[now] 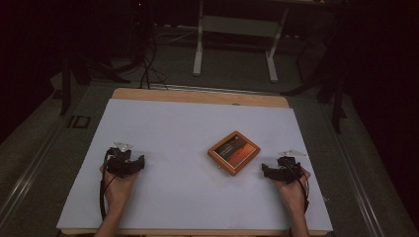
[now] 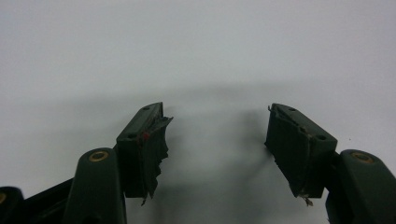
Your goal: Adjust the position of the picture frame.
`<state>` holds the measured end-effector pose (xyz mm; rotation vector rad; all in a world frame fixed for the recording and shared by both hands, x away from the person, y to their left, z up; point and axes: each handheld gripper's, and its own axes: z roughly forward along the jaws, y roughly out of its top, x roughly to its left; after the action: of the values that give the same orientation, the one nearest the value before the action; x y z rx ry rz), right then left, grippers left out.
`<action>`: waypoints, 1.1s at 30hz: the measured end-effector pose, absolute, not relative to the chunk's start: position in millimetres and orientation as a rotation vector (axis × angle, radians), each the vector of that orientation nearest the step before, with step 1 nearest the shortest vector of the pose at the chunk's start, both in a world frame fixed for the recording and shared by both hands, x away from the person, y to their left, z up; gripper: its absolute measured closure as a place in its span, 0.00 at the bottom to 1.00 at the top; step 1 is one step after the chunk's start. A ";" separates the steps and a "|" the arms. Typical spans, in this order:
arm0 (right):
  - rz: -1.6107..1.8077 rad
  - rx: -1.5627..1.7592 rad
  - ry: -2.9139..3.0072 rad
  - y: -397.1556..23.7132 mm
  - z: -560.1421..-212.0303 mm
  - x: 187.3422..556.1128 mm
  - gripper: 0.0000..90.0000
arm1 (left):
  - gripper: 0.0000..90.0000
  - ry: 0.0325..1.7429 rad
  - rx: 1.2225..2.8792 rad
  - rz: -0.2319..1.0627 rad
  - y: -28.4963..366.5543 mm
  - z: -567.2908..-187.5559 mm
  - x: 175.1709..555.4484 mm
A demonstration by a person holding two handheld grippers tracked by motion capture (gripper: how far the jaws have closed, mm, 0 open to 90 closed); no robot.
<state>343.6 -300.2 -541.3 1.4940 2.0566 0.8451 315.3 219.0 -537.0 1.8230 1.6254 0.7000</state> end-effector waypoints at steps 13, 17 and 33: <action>0.834 1.451 2.097 -301.2 -536.0 342.9 0.32 | 0.49 1.486 1.862 0.657 214.3 -531.5 313.1; 0.828 1.428 2.103 -298.8 -534.7 343.3 0.35 | 0.49 1.459 1.869 0.658 213.0 -530.5 311.9; 0.915 1.325 2.151 -285.1 -520.4 340.6 0.62 | 0.70 1.349 1.858 0.542 206.0 -523.3 303.1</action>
<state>340.6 -285.1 -520.4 1.3247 2.1505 0.9150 303.1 206.0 -523.3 1.8576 1.3485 0.5425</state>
